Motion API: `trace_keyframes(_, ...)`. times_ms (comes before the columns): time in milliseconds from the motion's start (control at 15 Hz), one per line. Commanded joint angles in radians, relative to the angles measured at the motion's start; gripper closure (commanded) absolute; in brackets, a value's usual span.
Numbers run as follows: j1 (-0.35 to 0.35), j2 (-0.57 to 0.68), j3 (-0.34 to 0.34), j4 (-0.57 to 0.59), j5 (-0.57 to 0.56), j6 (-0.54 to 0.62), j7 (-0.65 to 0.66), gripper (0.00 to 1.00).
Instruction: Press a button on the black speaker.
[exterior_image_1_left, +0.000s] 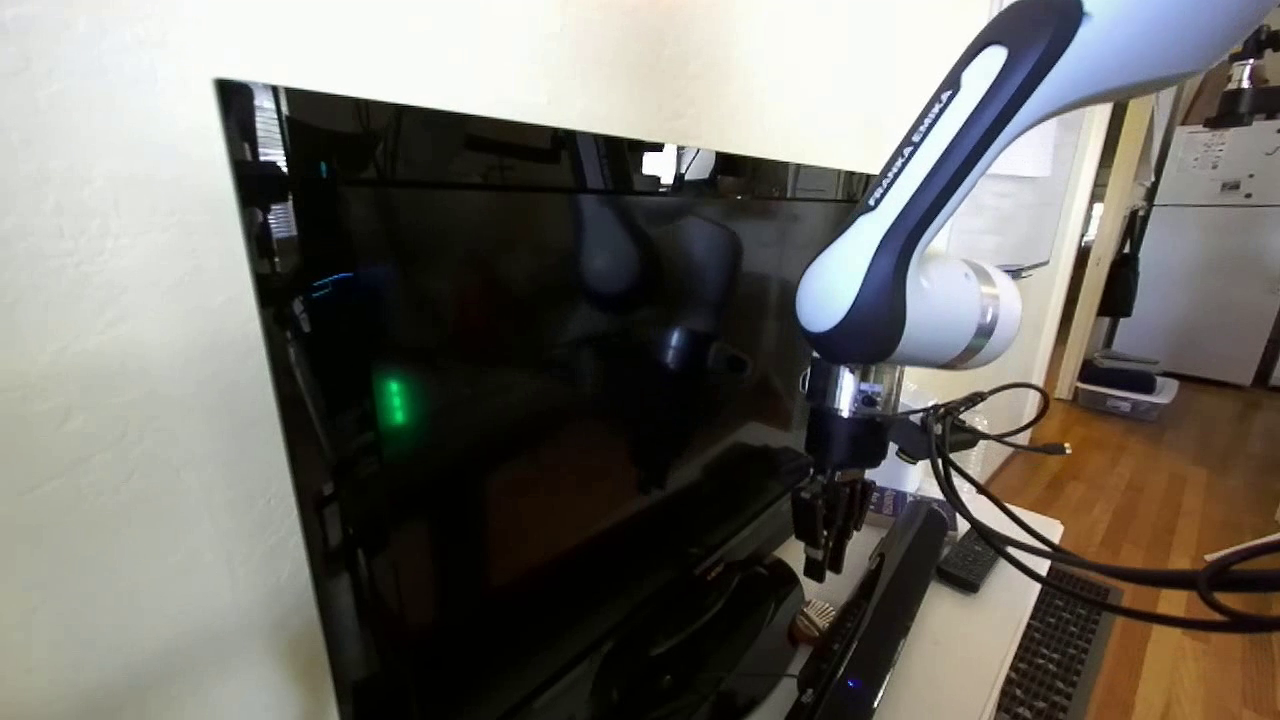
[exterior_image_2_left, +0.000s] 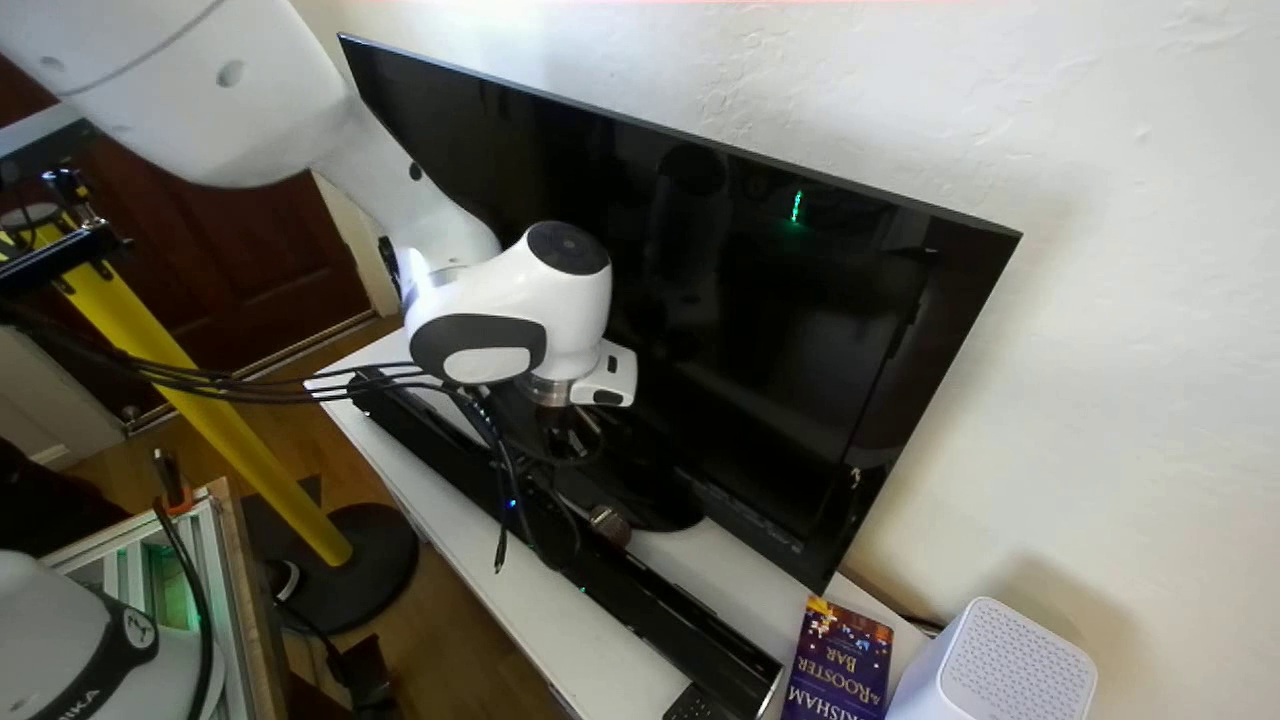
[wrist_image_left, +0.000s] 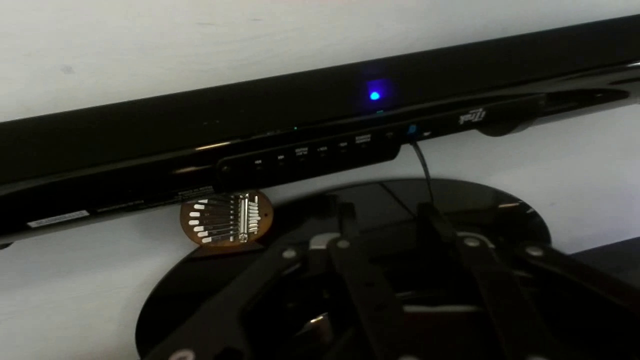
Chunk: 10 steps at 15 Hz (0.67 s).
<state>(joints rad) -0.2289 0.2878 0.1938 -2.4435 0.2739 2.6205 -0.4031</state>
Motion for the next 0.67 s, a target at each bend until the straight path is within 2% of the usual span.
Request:
trace_keyframes(0,0.024,-0.235,-0.030,-0.094,0.048,-0.137,-0.005,0.32)
trace_keyframes(200,0.063,-0.405,-0.096,-0.135,0.045,-0.270,-0.019,0.10)
trace_keyframes(333,0.088,-0.511,-0.152,-0.152,0.030,-0.333,-0.005,0.00)
trace_keyframes(600,0.147,-0.678,-0.255,-0.165,0.051,-0.441,-0.040,0.00)
